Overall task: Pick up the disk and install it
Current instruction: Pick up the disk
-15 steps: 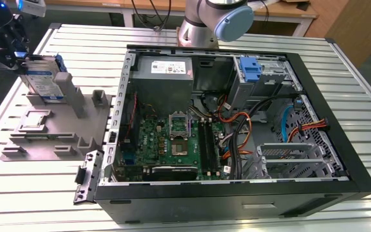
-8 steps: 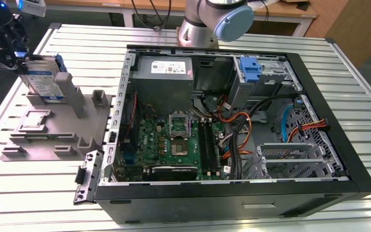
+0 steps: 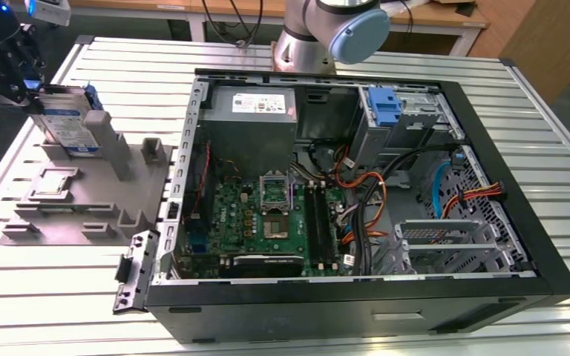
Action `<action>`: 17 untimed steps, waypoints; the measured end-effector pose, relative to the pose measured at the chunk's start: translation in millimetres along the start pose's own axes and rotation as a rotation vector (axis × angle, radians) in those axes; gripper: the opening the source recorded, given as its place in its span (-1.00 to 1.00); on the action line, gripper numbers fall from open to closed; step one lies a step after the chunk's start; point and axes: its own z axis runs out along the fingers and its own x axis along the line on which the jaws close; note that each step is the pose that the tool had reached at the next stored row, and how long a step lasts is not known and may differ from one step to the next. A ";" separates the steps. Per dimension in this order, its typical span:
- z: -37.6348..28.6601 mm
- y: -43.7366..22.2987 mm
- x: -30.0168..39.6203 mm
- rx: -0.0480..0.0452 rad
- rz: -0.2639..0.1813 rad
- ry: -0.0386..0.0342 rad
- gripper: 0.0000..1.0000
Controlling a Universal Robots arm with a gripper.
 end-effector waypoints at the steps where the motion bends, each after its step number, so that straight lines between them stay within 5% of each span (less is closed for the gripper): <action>1: 0.1 0.0 0.0 0.0001 0.000 0.0000 -0.23; 17: -4.1 0.1 -0.2 0.0001 0.000 0.0000 -0.26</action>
